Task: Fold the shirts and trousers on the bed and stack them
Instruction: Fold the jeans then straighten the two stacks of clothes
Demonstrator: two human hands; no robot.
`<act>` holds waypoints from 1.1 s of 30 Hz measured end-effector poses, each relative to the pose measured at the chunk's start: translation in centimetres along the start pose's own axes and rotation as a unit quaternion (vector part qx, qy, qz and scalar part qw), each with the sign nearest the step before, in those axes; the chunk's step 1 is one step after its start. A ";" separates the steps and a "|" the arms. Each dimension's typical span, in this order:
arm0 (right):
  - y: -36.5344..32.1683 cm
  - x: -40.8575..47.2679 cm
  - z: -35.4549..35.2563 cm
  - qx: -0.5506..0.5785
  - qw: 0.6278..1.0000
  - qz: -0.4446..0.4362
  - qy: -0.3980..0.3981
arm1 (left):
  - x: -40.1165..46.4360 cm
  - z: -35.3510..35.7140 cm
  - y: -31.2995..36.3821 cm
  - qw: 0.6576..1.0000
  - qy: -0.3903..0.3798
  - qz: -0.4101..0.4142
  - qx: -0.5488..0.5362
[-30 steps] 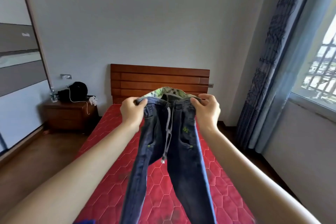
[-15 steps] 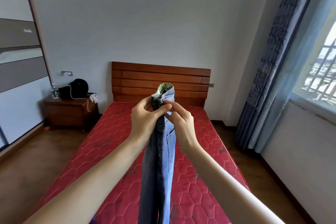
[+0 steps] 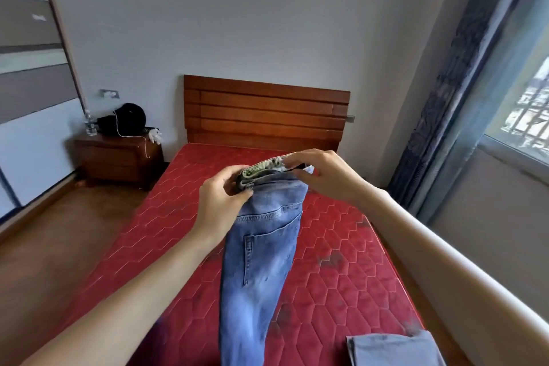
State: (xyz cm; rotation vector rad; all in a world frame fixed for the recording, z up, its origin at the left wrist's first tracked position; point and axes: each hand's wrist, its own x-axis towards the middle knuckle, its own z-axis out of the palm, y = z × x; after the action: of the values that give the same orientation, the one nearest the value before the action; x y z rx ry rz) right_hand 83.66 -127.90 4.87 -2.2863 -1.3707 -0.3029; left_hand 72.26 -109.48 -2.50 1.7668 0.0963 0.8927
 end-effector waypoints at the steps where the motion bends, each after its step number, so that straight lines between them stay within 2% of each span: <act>1: 0.2 -0.6 0.8 -0.028 0.999 0.001 -0.016 | -0.2 -0.1 -0.2 1.000 0.010 0.002 0.008; 6: -0.2 -4.6 4.4 -0.001 0.997 0.014 0.081 | -1.2 -0.2 -1.4 0.998 0.057 -0.013 0.020; 8: -0.1 -5.2 4.9 -0.001 0.995 0.038 0.092 | -1.6 0.0 -1.6 0.998 0.057 -0.014 0.018; 13: 0.8 -4.4 4.0 -0.004 0.986 0.162 0.039 | -2.2 0.9 -1.7 0.999 0.034 -0.004 0.008; 17: 0.9 -3.5 4.6 -0.147 0.970 0.193 -0.022 | -2.7 1.7 -1.4 1.000 0.017 0.014 0.002; 20: 1.0 -3.4 5.4 -0.180 0.966 0.184 -0.023 | -2.9 2.0 -1.2 1.000 0.010 0.015 -0.007; 23: 1.3 -3.4 5.9 -0.186 0.969 0.164 0.011 | -2.7 1.8 -1.2 1.000 0.011 0.008 -0.008; 27: 1.0 -3.6 6.0 -0.189 0.978 0.085 0.037 | -1.8 1.3 -1.0 1.000 0.001 0.001 0.029; 29: 0.6 -2.7 4.2 -0.185 0.979 0.031 0.080 | -1.0 0.9 -0.5 0.998 0.004 0.012 0.054; 32: -0.4 -0.3 0.8 -0.165 0.963 -0.016 0.214 | 1.8 0.4 1.0 0.998 0.032 0.047 0.040; 33: -0.7 0.5 0.0 -0.161 0.961 -0.027 0.225 | 2.7 0.3 1.6 0.997 0.039 0.057 0.033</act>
State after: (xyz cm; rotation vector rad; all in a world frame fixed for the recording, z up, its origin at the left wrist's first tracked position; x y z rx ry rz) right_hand 83.29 -127.28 5.27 -2.2315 -1.2106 -1.0613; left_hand 73.80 -109.11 0.23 1.8135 0.0779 1.0516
